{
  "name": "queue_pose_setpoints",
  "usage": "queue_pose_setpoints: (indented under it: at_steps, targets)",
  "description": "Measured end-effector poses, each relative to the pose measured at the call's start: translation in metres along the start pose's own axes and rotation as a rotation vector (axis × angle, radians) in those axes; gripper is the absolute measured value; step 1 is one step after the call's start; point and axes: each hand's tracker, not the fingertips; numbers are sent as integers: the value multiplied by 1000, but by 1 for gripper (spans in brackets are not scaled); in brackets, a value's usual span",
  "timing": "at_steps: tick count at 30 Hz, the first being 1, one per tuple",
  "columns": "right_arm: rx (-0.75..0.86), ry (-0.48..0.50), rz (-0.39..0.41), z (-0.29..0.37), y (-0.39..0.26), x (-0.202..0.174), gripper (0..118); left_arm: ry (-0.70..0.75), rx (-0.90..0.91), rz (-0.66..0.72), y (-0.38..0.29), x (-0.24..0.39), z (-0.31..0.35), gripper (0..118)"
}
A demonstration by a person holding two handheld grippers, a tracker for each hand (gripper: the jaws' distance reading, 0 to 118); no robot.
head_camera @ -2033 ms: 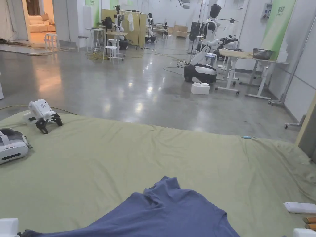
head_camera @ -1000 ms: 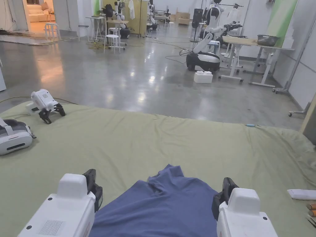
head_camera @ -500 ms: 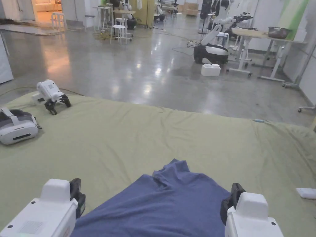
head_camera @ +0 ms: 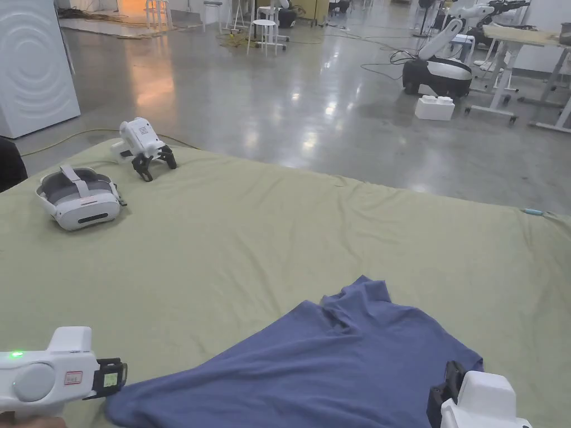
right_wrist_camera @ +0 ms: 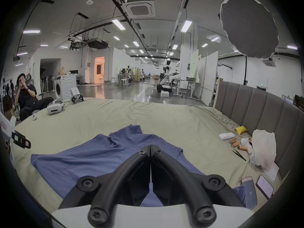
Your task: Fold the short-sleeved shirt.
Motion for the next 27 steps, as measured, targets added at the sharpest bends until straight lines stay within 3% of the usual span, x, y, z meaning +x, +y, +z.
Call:
queue_pose_setpoints:
  at_steps: [4, 8, 10, 14, 17, 22, 25, 26, 27]
  targets:
    - [-24, -1, 21, -4, -4, -2, 0, -6, -58, 101, -7, -4, -27, 58]
    - [-47, 0, 27, -8, -8, -1, 0, 39, -56, 46, -15, 7, -36, 52]
    - [-57, 1, 26, -11, -11, 0, 0, 58, -52, -13, -17, 17, -35, 41]
    - [-90, 9, 20, -25, -12, 3, 0, 54, -32, -49, -18, 30, -36, 0]
    - [-117, 21, 3, -51, -4, 14, 0, 64, -28, -111, -21, 41, -36, 0]
    - [-230, 92, -36, -140, 33, 48, 0, 53, 50, -83, -22, 36, -16, 0]
    - [-340, 158, 15, -213, 55, 62, 1, 33, 91, -82, -20, 37, -3, 0]
    - [-365, 163, 35, -235, 59, 63, 9, 29, 105, -80, -18, 37, 3, 0]
    - [-420, 186, 67, -256, 63, 64, 24, 30, 110, -70, -17, 38, 5, 0]
